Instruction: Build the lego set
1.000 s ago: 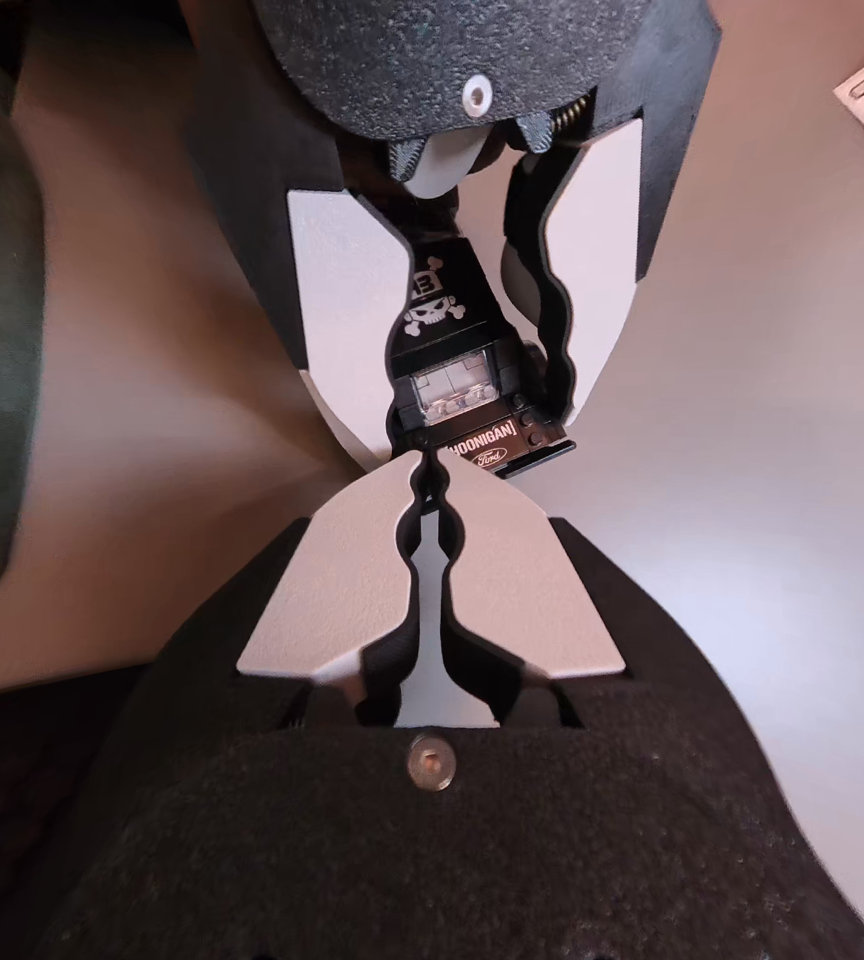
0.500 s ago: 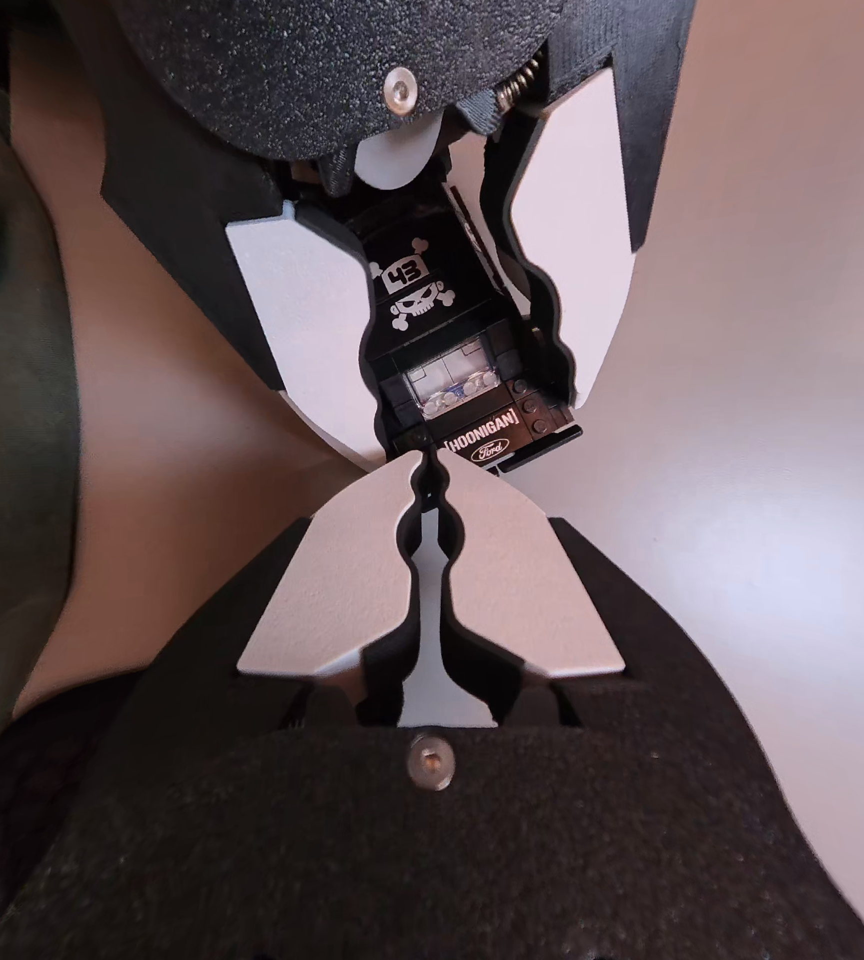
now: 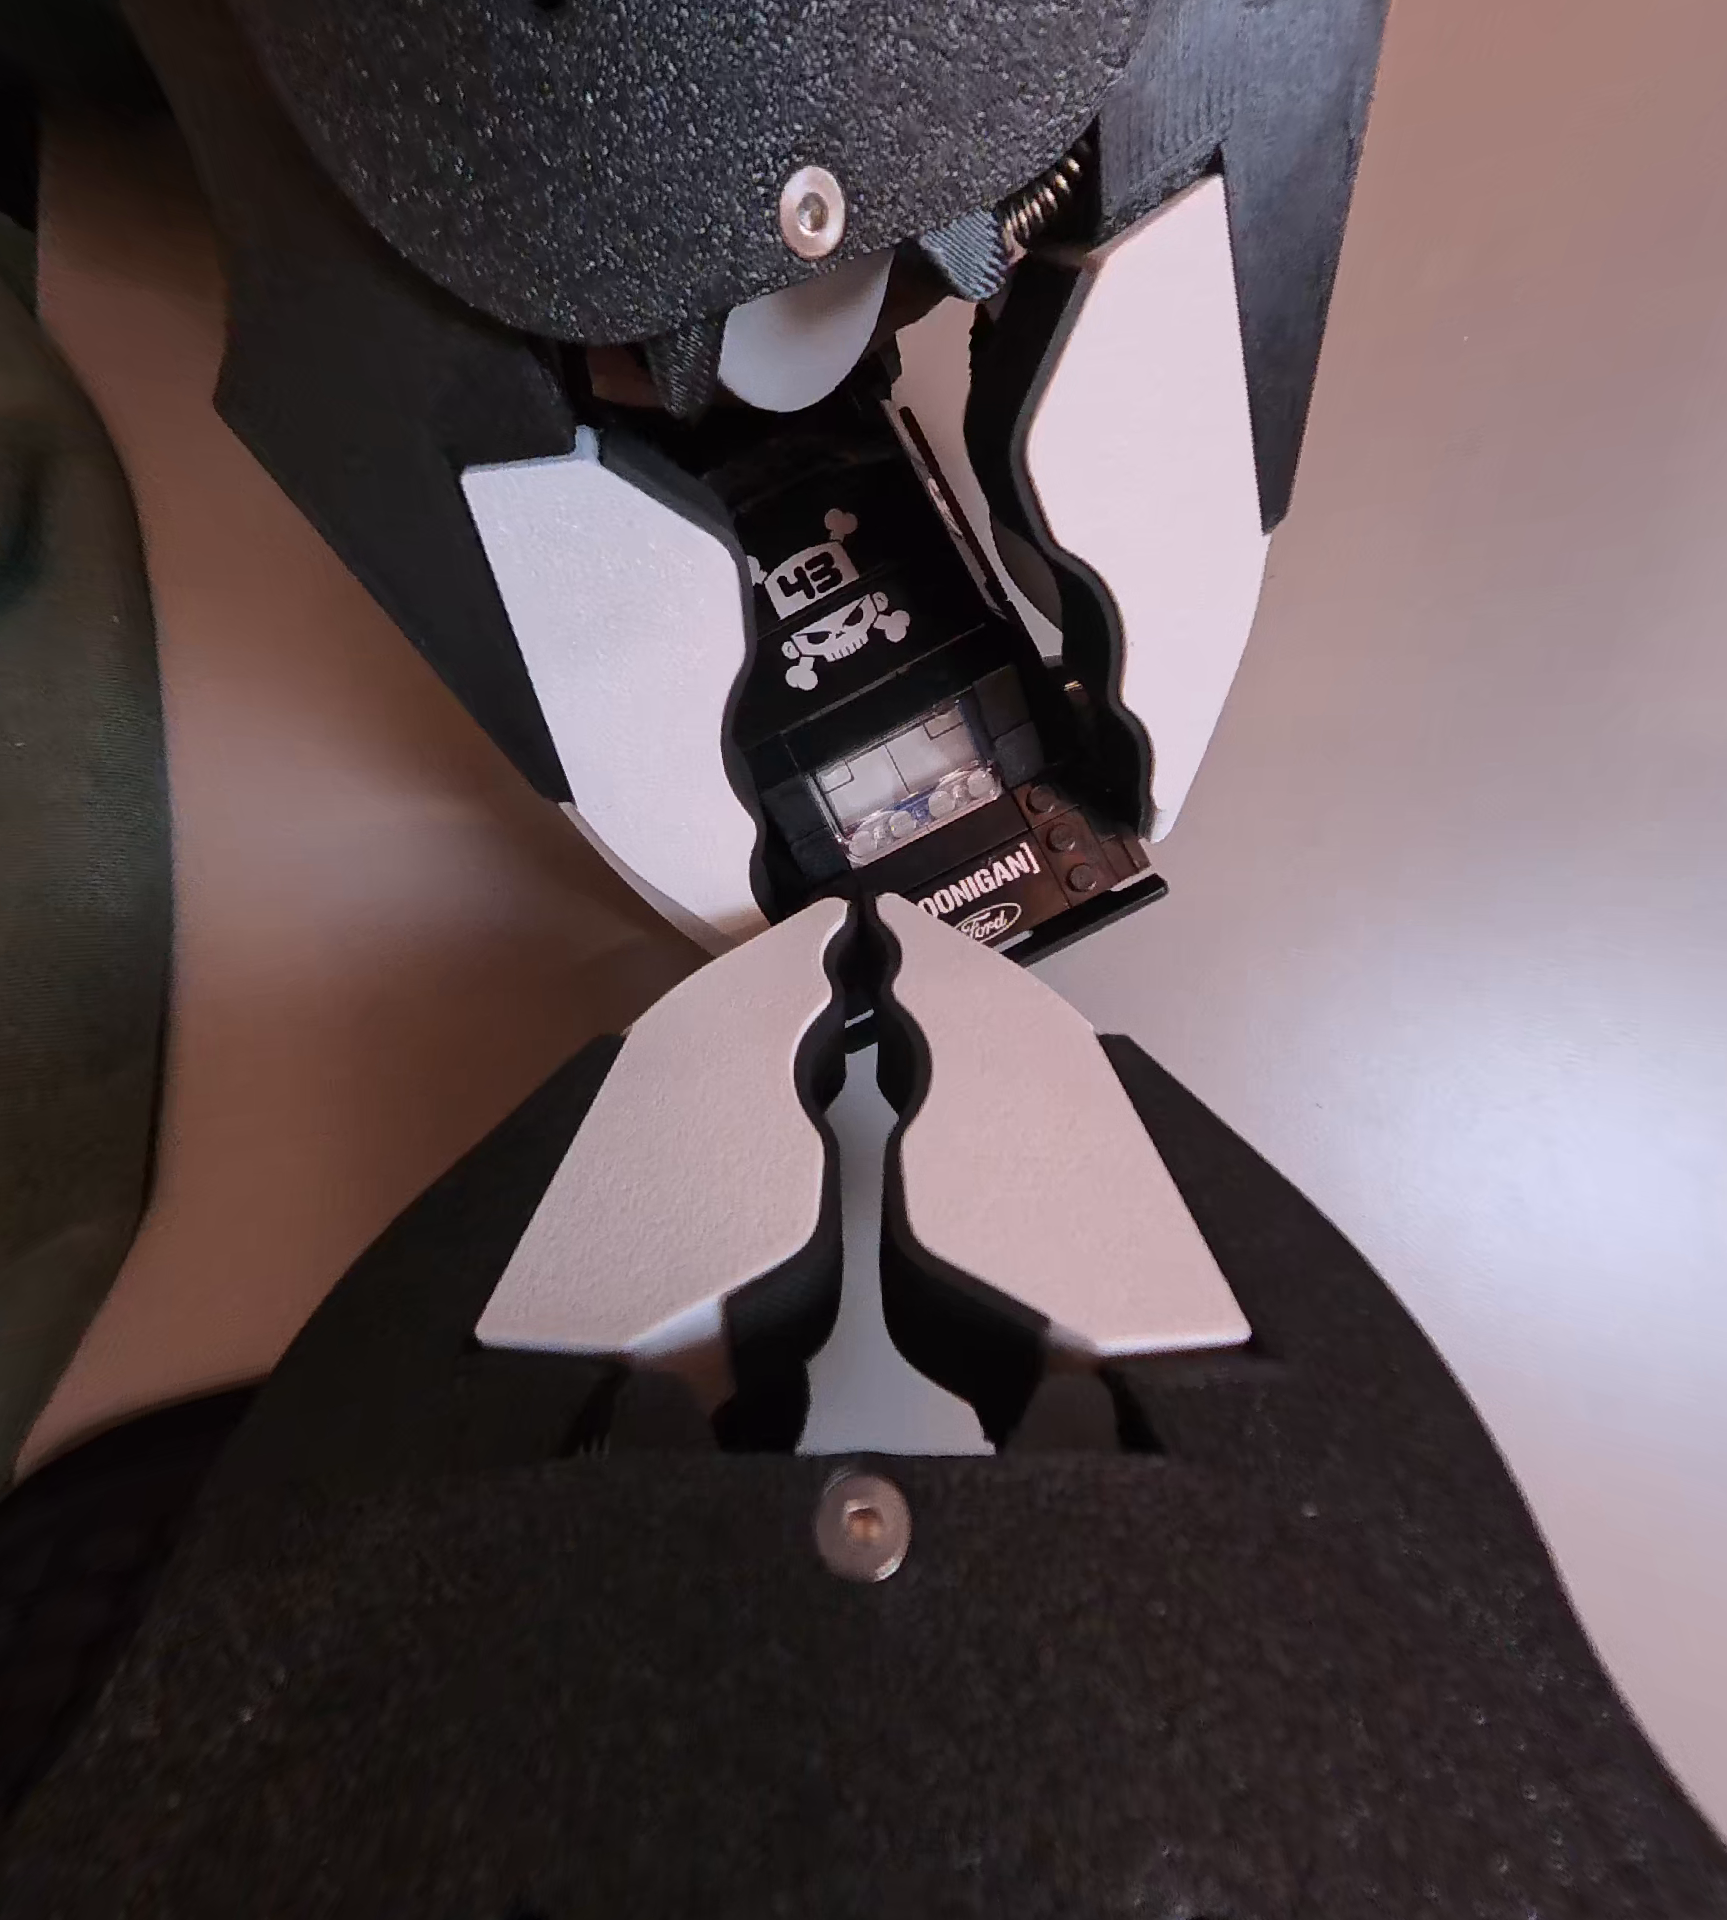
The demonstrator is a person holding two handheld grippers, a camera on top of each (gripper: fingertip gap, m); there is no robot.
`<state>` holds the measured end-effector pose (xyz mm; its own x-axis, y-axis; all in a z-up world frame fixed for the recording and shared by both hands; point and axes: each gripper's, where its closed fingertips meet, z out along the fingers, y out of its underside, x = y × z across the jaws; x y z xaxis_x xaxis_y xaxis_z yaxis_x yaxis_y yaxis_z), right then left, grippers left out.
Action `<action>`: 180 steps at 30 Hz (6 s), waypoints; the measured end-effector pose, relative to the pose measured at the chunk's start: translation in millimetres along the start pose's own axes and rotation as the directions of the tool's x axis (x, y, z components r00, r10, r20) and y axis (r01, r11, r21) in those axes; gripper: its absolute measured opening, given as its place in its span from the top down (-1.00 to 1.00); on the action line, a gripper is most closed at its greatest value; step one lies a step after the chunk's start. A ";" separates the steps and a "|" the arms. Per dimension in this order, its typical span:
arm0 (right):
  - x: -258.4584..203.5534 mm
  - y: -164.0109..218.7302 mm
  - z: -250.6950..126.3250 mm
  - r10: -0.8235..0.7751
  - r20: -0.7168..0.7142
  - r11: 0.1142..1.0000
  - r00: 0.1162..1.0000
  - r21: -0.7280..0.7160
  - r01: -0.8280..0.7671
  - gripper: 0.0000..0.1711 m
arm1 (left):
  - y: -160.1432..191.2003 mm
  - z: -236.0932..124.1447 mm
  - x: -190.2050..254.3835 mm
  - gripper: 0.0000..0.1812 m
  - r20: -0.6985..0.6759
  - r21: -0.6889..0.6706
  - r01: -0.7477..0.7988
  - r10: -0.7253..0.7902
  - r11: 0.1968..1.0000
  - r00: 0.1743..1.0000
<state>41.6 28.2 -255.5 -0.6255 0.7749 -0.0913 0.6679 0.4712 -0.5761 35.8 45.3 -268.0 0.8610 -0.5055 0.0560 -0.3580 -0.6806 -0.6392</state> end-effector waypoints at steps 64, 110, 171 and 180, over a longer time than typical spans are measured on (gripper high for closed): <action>-2.9 -19.8 -4.1 0.001 -0.238 0.997 0.971 0.077 0.018 1.00 | 43.4 -58.3 5.3 0.19 0.050 0.063 0.006 -0.009 0.998 0.999; 42.5 11.0 6.2 0.222 -0.186 0.961 0.957 0.207 -0.182 0.28 | 88.8 -53.9 -5.8 0.06 0.168 -0.059 0.149 -0.137 0.987 0.976; 20.3 -31.6 46.4 -0.557 0.304 0.705 0.773 -0.319 0.634 0.21 | 105.3 -119.6 -12.3 0.07 0.158 0.353 0.259 -0.330 0.899 0.931; 36.8 -41.1 30.4 -0.523 0.276 0.735 0.806 -0.331 0.591 0.21 | 105.1 -119.6 -12.4 0.08 0.141 0.359 0.271 -0.339 0.893 0.930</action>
<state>-21.1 24.5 -259.9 -0.9652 0.2614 0.0035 0.2550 0.9442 -0.2085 -55.7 -83.4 -244.2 0.9733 -0.1641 0.1605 0.0434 -0.5548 -0.8308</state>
